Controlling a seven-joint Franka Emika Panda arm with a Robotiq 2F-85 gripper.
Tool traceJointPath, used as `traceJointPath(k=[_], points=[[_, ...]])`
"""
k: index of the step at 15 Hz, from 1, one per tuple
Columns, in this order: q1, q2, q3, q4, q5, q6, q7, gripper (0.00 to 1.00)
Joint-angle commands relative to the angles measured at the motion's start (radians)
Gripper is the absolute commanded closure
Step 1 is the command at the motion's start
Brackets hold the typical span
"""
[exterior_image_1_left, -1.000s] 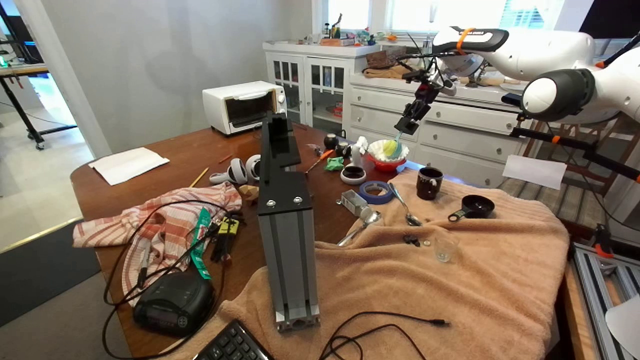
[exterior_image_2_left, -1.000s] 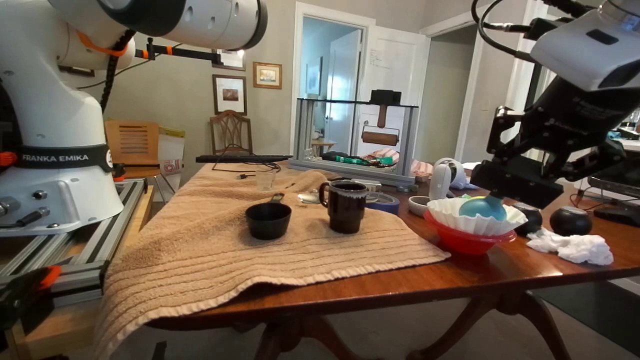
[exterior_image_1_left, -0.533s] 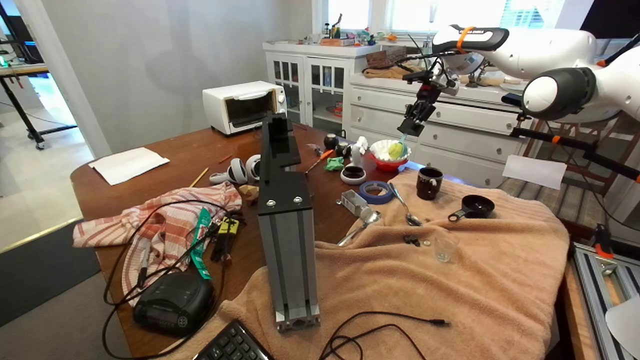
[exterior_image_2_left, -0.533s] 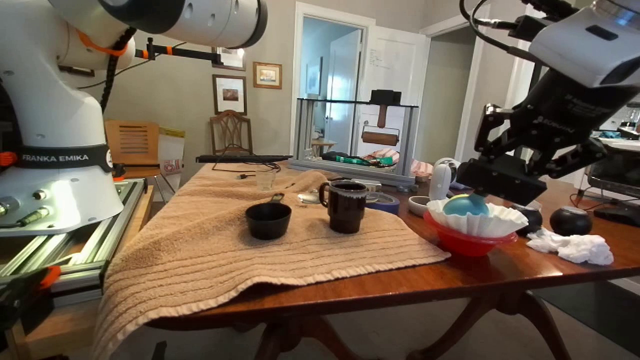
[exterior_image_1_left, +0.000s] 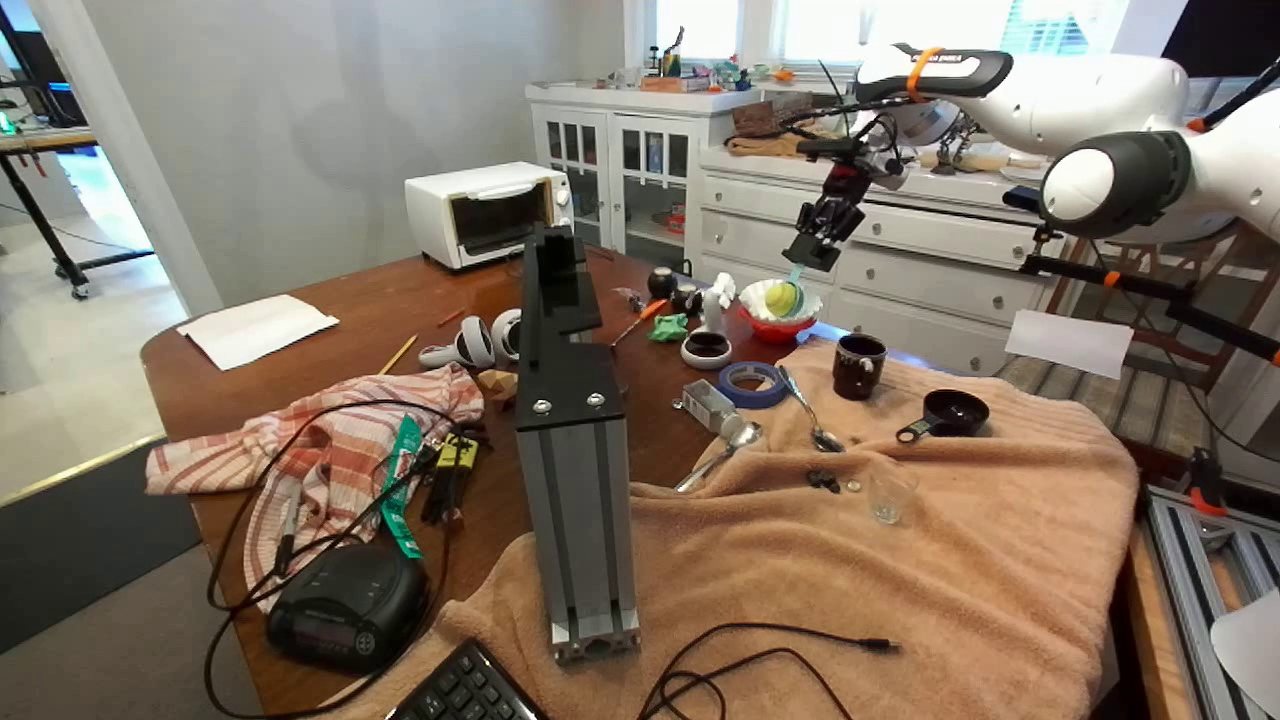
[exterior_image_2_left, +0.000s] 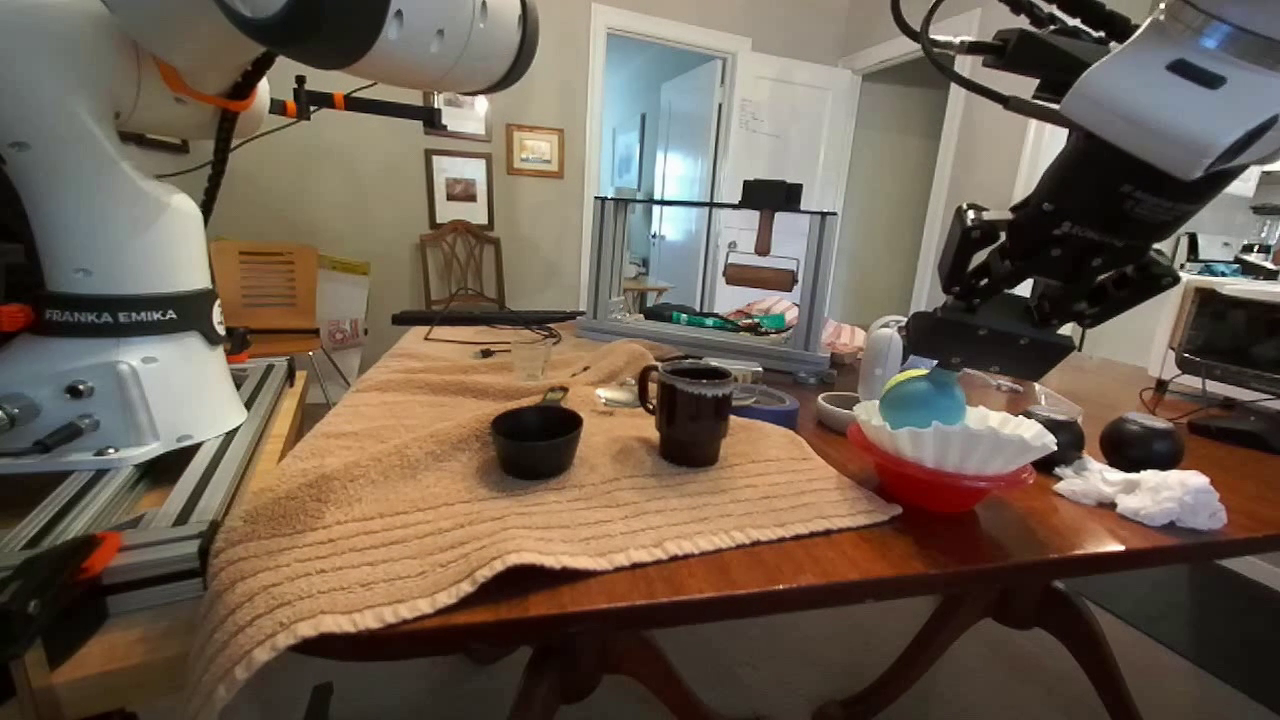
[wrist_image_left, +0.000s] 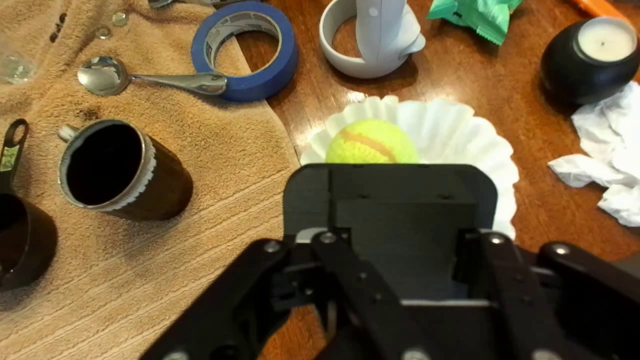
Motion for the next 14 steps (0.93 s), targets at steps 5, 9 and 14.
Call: traceJointPath(k=[5, 9, 14], points=[[0.035, 0.017, 0.010, 0.023, -0.004, 0.104, -0.172, 0.78], [0.047, 0.007, 0.000, 0.019, -0.012, 0.154, -0.194, 0.78], [0.051, -0.024, -0.032, -0.010, -0.052, 0.191, -0.214, 0.78]])
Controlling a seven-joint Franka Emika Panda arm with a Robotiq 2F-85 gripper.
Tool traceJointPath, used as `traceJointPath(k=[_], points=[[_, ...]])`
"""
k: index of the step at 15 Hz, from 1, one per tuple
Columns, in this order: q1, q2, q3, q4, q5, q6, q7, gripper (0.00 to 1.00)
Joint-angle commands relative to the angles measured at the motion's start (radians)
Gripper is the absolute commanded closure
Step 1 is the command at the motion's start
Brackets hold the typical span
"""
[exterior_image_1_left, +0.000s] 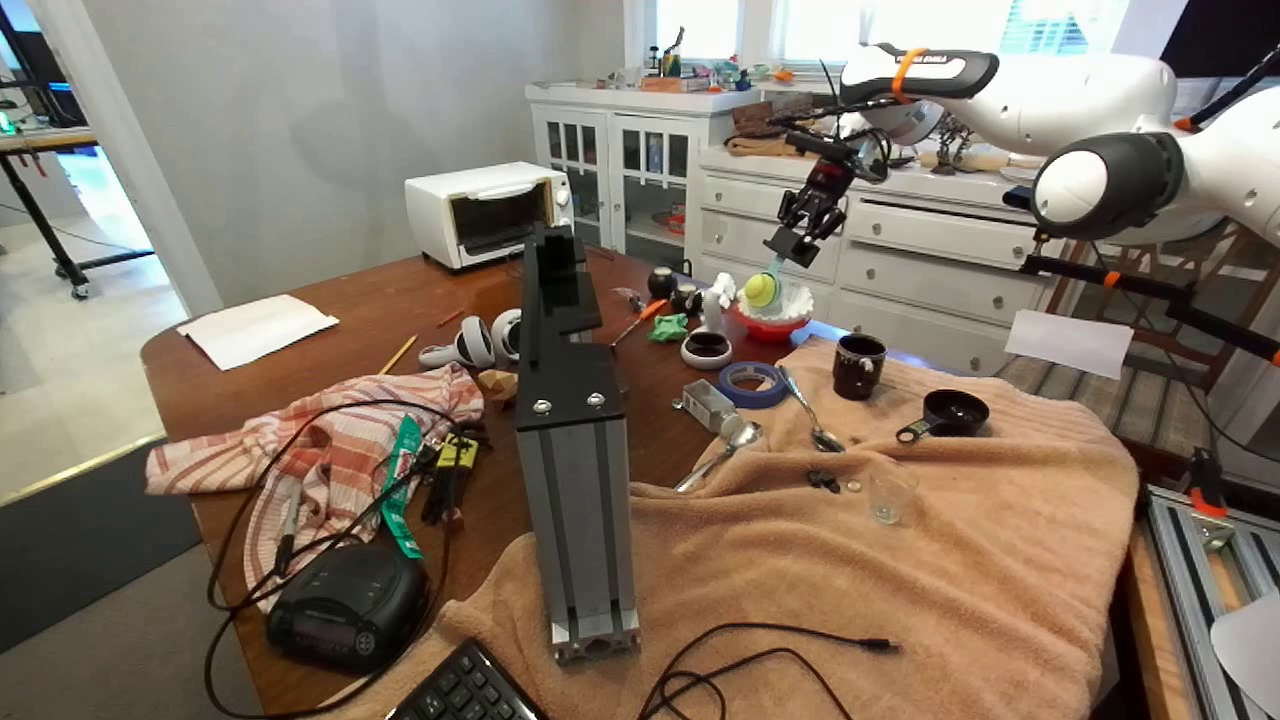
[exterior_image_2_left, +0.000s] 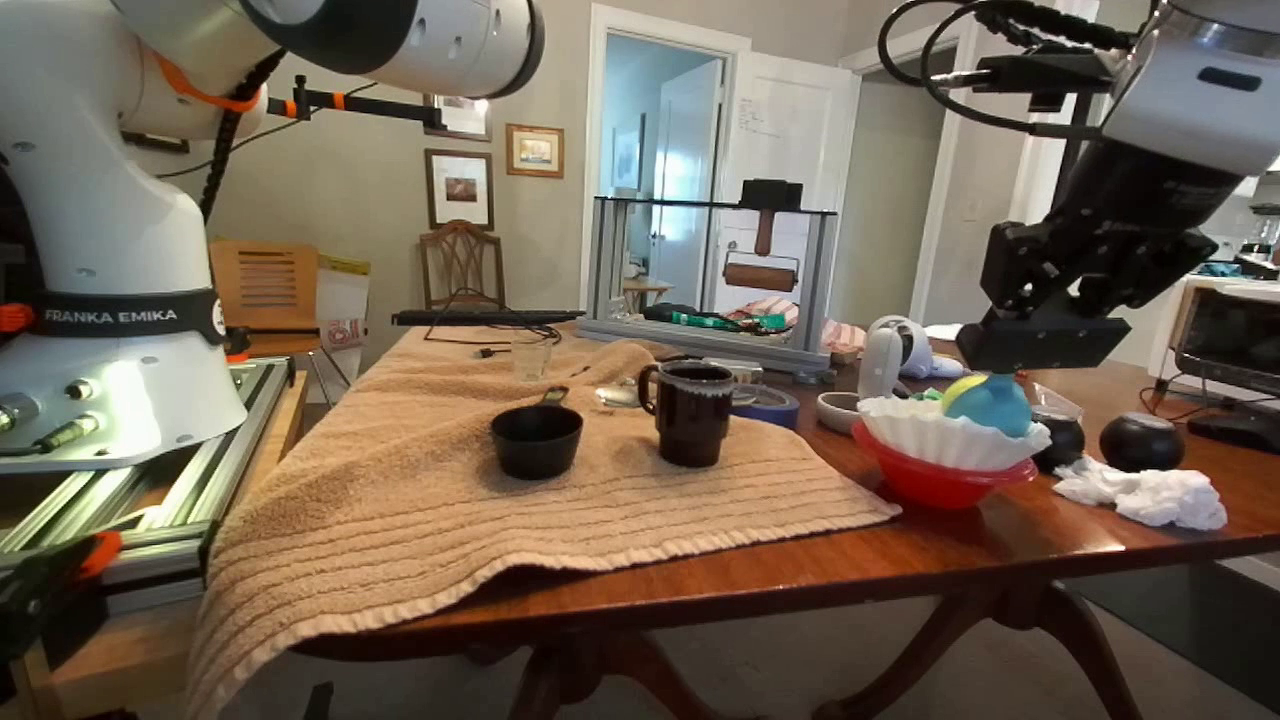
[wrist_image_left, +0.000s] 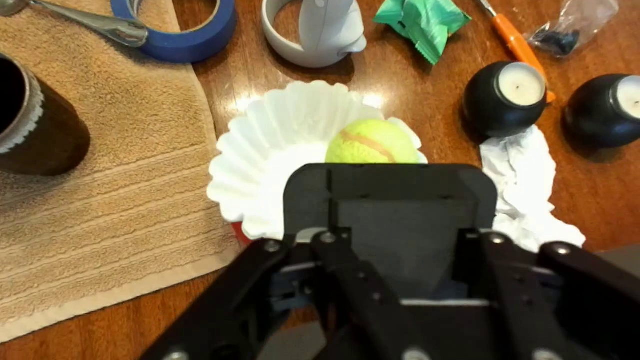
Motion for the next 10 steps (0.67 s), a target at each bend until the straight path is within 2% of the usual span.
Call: traceJointPath(k=[1, 10], points=[[0.007, -0.026, -0.025, -0.013, -0.038, 0.033, -0.026, 0.78], [-0.001, -0.053, -0.038, -0.016, -0.061, 0.034, -0.140, 0.78]])
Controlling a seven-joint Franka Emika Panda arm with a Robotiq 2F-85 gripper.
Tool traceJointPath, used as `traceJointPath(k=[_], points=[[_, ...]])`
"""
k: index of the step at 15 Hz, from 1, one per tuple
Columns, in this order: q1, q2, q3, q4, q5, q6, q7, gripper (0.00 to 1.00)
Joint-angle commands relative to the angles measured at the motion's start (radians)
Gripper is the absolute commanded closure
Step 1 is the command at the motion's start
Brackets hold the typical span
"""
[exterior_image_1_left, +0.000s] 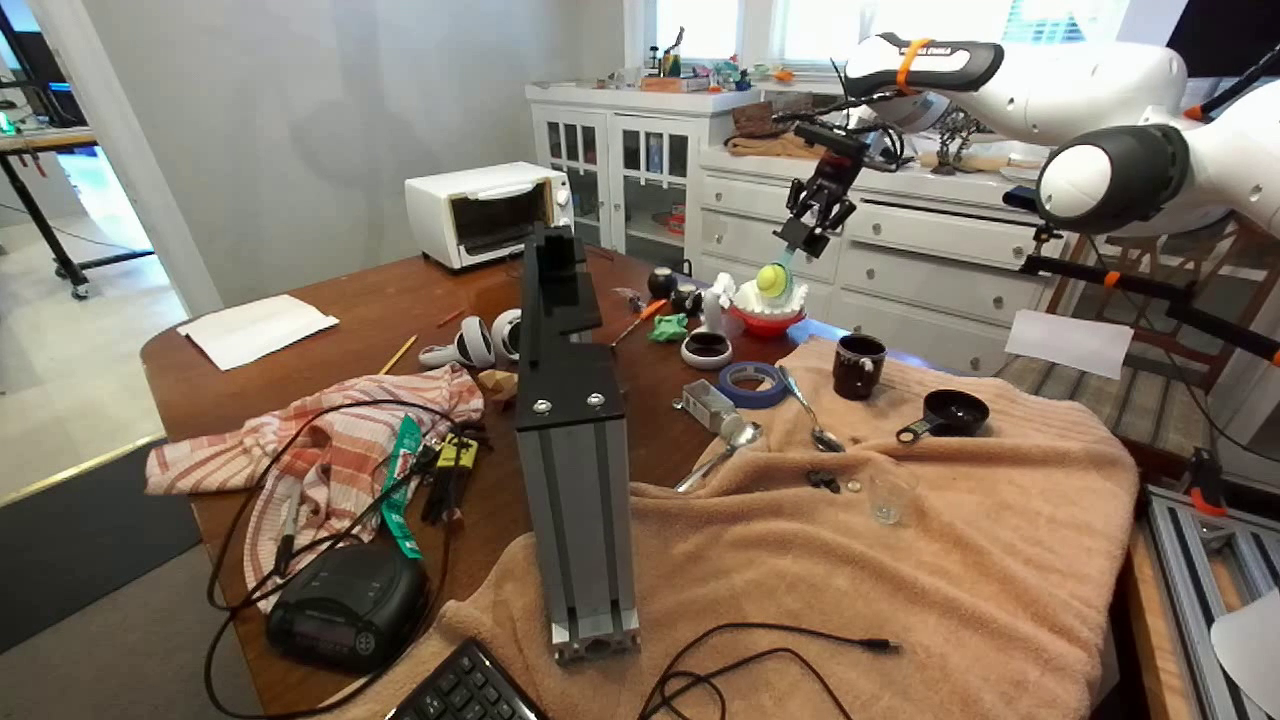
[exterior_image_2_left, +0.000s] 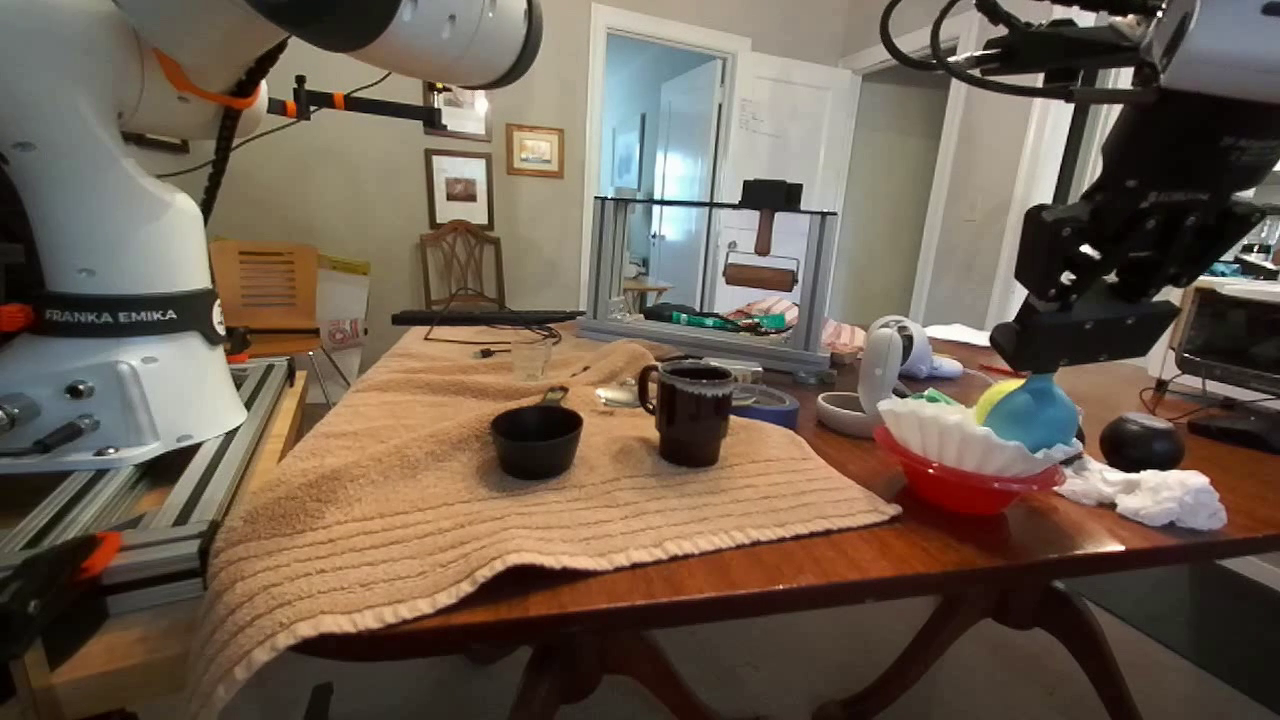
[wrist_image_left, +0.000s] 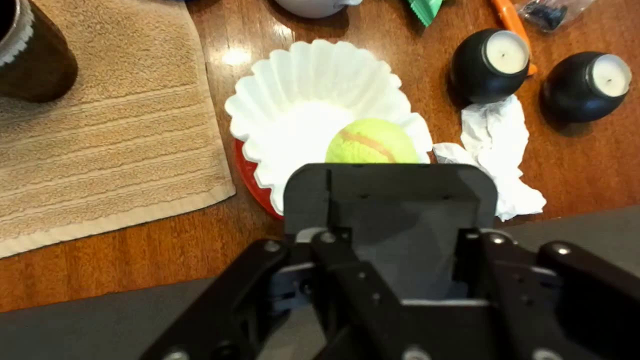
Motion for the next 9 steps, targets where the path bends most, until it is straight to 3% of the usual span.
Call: traceJointPath(k=[1, 9], points=[[-0.001, -0.030, -0.005, -0.017, -0.019, 0.002, -0.062, 0.78], [-0.035, -0.057, 0.004, -0.027, -0.005, -0.042, -0.147, 0.78]])
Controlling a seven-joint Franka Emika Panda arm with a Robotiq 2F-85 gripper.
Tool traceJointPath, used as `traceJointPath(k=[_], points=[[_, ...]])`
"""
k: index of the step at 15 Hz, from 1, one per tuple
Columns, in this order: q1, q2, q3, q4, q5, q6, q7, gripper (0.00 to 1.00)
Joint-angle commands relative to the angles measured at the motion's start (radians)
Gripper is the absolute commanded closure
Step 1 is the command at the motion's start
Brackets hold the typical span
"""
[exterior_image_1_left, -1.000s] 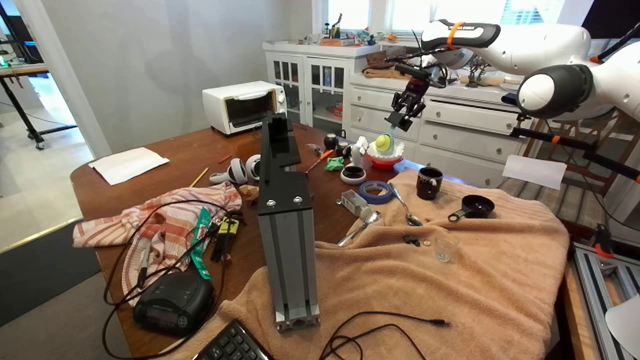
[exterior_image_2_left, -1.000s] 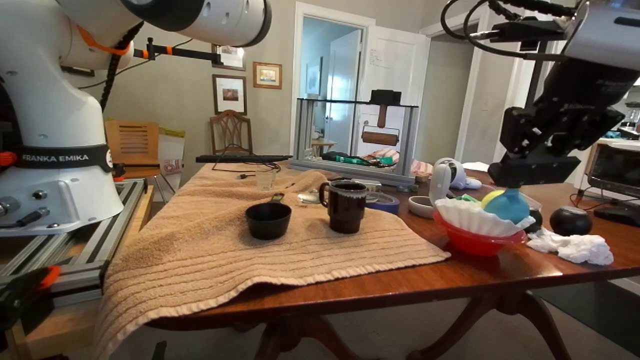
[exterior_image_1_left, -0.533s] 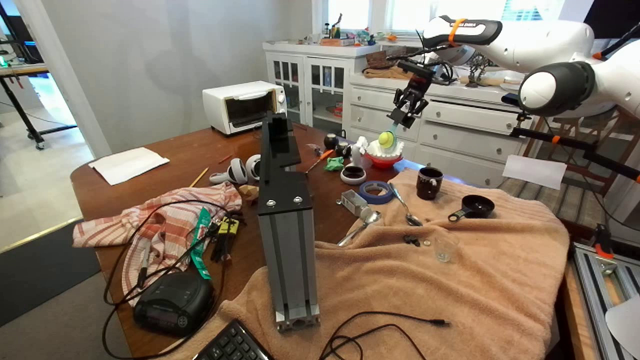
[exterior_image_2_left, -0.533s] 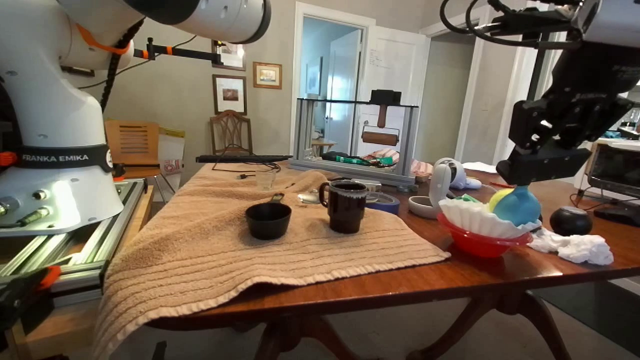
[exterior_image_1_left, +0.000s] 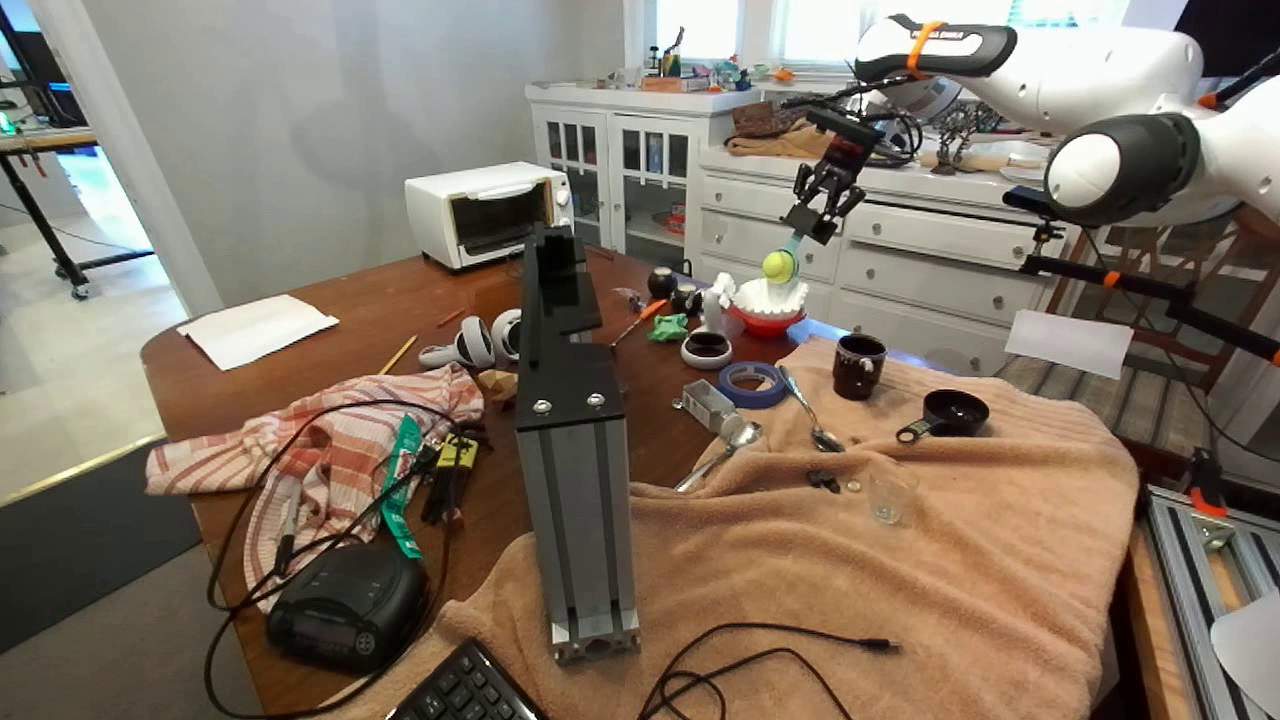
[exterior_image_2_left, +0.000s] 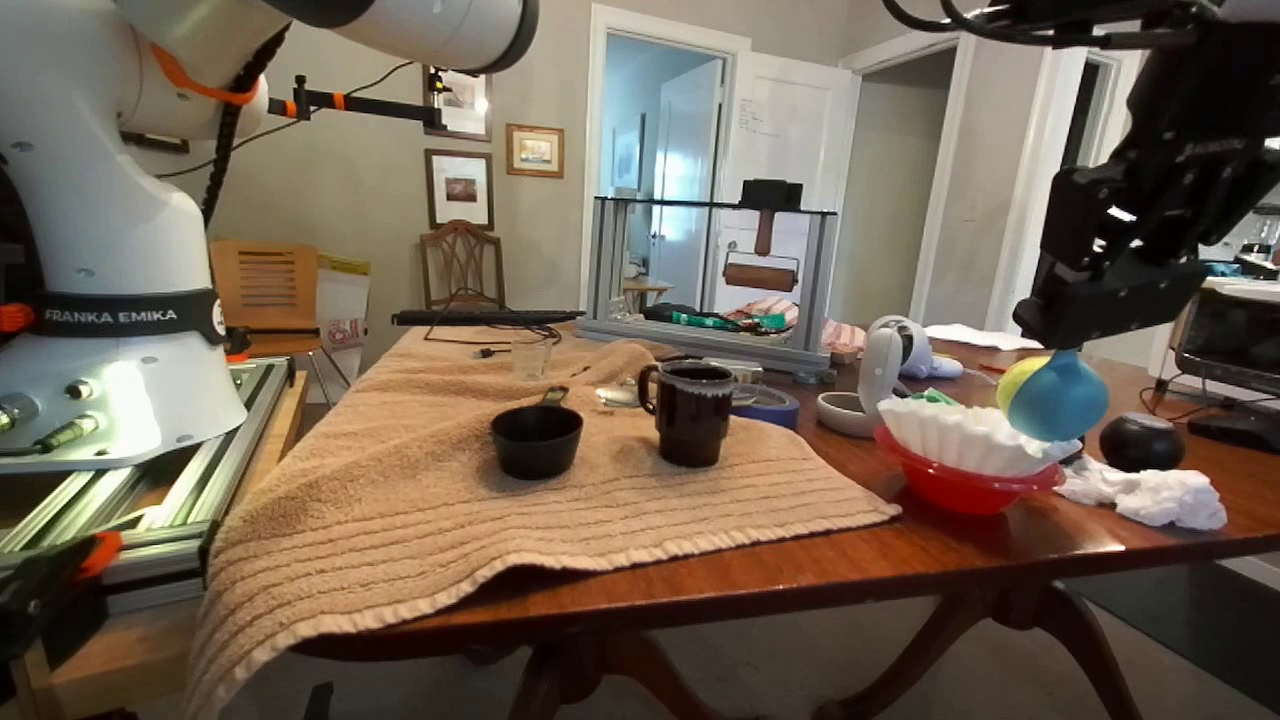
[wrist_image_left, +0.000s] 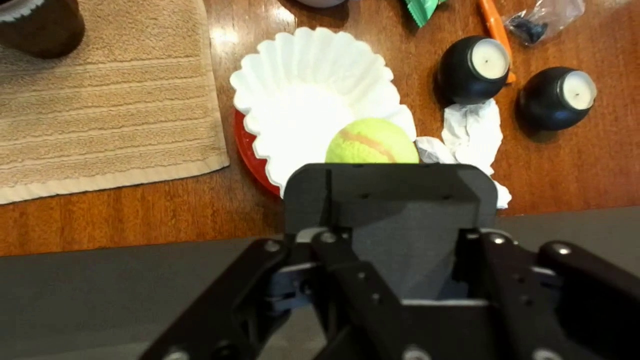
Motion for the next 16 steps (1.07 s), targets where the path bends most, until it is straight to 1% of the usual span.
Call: traceJointPath(k=[1, 5, 6, 7, 14, 15, 16], points=[[-0.023, -0.025, 0.003, -0.027, -0.006, -0.045, -0.043, 0.78], [-0.049, -0.026, 0.009, -0.028, 0.005, -0.104, -0.040, 0.78], [-0.037, -0.009, 0.002, -0.011, -0.001, -0.060, -0.033, 0.78], [-0.041, -0.008, 0.002, -0.010, -0.001, -0.066, -0.033, 0.53], [-0.039, -0.008, 0.002, -0.009, -0.001, -0.066, -0.033, 0.53], [-0.039, -0.008, 0.002, -0.009, -0.001, -0.066, -0.033, 0.78], [-0.036, -0.009, 0.002, -0.011, -0.003, -0.072, -0.034, 0.78]])
